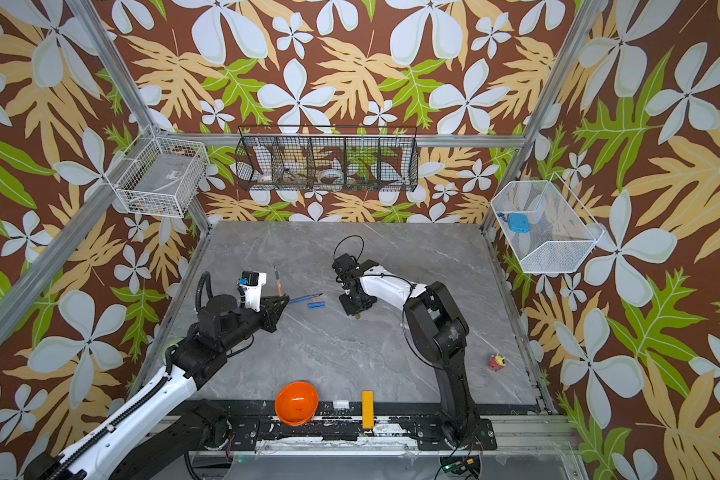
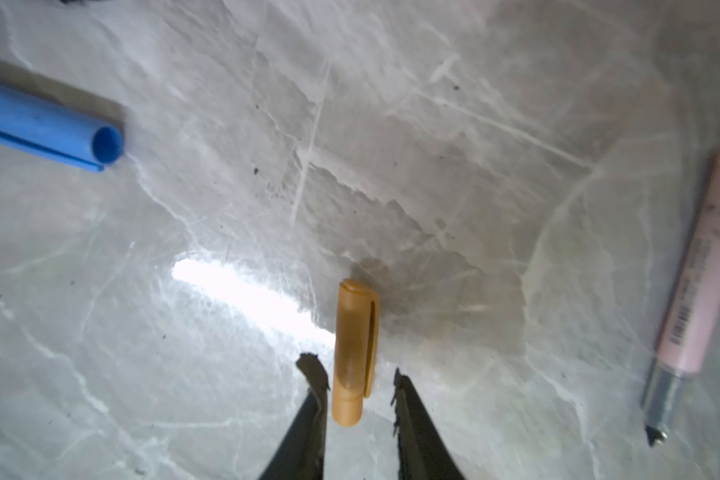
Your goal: Insert the pens into the pen caps
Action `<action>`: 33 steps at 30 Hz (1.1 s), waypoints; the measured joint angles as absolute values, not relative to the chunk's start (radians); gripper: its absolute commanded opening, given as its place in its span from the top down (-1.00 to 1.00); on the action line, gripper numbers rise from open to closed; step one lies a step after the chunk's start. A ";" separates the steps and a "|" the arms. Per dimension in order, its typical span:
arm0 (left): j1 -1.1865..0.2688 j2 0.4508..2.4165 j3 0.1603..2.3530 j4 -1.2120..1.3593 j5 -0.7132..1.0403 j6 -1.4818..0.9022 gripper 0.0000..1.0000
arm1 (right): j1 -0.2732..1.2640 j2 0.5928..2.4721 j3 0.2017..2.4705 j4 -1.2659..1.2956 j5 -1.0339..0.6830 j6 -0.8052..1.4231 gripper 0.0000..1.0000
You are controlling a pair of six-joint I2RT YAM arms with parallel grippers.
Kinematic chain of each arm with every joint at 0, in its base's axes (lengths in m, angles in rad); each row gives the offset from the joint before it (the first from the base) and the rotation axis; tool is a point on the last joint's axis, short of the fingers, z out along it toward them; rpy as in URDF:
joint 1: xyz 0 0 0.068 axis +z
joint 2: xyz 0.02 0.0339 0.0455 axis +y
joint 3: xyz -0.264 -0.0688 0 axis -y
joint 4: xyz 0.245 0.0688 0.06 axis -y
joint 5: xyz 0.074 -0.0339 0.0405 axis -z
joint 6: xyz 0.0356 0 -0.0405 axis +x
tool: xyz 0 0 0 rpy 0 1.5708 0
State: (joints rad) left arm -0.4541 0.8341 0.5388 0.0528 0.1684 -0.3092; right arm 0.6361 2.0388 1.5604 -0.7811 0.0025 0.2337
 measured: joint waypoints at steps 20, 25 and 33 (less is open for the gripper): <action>-0.588 0.843 0.364 0.287 0.147 -0.254 1.00 | 0.633 2.188 1.733 -0.898 -0.046 0.163 0.06; -0.607 0.854 0.359 0.315 0.147 -0.235 1.00 | 0.633 2.225 1.752 -0.929 -0.025 0.115 0.08; -0.614 0.872 0.371 0.335 0.159 -0.228 1.00 | 0.632 2.226 1.728 -0.908 -0.020 0.075 0.28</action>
